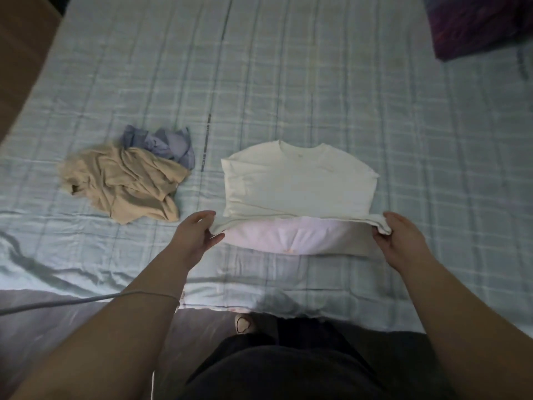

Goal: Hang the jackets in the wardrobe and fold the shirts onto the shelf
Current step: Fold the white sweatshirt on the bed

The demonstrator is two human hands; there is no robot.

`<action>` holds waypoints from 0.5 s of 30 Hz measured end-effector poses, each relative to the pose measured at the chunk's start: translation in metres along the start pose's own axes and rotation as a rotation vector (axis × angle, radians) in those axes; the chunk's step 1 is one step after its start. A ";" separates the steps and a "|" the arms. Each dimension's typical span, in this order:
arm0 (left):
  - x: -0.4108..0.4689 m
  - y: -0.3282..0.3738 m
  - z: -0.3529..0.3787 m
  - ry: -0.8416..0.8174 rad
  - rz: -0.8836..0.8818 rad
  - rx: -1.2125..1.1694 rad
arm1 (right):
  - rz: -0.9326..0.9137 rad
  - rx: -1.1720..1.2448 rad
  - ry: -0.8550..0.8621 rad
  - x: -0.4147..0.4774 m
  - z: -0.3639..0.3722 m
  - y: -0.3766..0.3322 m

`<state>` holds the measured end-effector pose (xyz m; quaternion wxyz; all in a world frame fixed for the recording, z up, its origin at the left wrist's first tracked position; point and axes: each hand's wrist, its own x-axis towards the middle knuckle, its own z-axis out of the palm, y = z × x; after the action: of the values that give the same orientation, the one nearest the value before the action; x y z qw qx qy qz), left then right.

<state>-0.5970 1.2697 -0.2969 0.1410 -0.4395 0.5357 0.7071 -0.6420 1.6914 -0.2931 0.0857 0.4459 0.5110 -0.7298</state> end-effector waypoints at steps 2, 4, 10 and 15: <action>0.012 0.019 0.017 0.031 0.011 -0.031 | 0.004 0.008 -0.018 0.014 0.018 -0.019; 0.026 0.038 0.032 0.055 0.023 -0.062 | -0.003 -0.025 -0.040 0.031 0.033 -0.035; 0.086 0.086 0.072 0.044 0.040 -0.119 | 0.025 0.007 -0.038 0.096 0.073 -0.067; 0.146 0.110 0.103 -0.028 0.042 -0.188 | -0.001 -0.015 -0.038 0.158 0.104 -0.080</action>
<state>-0.8029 1.2784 -0.3355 0.0915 -0.4297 0.4739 0.7631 -0.8399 1.6955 -0.3484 0.0985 0.4312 0.5151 -0.7342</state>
